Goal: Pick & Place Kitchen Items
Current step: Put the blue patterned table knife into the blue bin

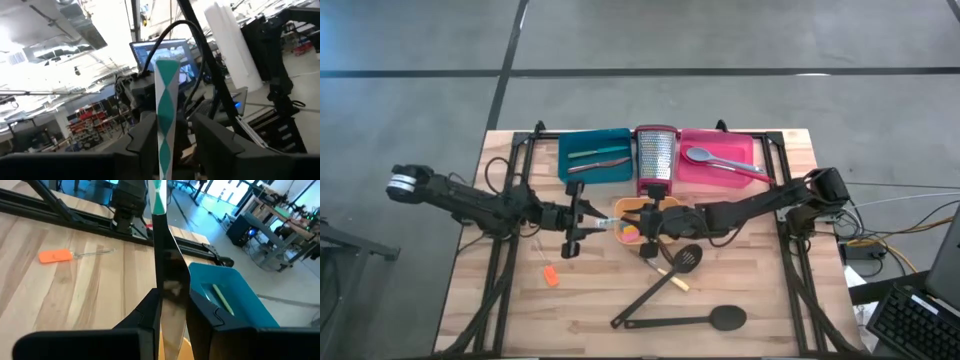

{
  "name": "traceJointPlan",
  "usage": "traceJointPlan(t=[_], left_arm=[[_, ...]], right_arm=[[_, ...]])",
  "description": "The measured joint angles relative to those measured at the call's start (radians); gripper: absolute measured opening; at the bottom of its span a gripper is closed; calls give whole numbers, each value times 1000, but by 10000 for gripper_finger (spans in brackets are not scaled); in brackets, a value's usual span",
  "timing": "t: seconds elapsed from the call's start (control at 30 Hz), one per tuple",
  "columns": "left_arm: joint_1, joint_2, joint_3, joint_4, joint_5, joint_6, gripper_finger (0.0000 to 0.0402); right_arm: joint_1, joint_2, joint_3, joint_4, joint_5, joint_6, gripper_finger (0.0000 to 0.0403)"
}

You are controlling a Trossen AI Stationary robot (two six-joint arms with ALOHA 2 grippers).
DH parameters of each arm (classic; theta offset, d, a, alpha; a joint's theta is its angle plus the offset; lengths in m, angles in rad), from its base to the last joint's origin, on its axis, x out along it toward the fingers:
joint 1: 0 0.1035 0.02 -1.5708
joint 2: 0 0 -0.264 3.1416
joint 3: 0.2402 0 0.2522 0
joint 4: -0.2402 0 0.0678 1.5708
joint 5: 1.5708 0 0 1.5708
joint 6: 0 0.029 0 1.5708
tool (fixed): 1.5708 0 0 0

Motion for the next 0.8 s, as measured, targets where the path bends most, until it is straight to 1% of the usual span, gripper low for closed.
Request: traceJointPlan(t=[0.07, 0.17, 0.27, 0.33, 0.4, 0.43, 0.53, 0.6, 0.63, 0.7, 0.8], left_arm=[[-1, -23, 8, -54, 5, 0, 136], [-2, -61, 36, -194, 9, 0, 138], [-2, -89, 88, -387, 0, 0, 137], [-2, -91, 145, -541, -10, 2, 137], [-2, -81, 212, -709, -55, 0, 139], [-2, -72, 252, -788, -94, -4, 141], [-2, -32, 357, -1004, -254, -15, 142], [-1, 5, 421, -1110, -351, -17, 142], [-1, 24, 451, -1155, -383, -19, 142], [0, 70, 513, -1222, -414, -20, 143], [-1, 150, 606, -1330, -416, -20, 144]], right_arm=[[1, -23, 0, -63, 2, 28, 52], [-1, -62, 0, -194, 3, 81, 52], [-1, -89, 0, -357, 2, 153, 52], [0, -101, 0, -460, 0, 215, 52], [4, -113, 0, -565, -7, 278, 52], [8, -121, 0, -612, -15, 308, 52], [23, -133, 0, -720, -48, 380, 52], [35, -137, 2, -794, -77, 424, 52], [35, -137, 10, -826, -89, 448, 52], [36, -136, 25, -904, -97, 505, 52], [34, -125, 43, -1015, -114, 576, 52]])
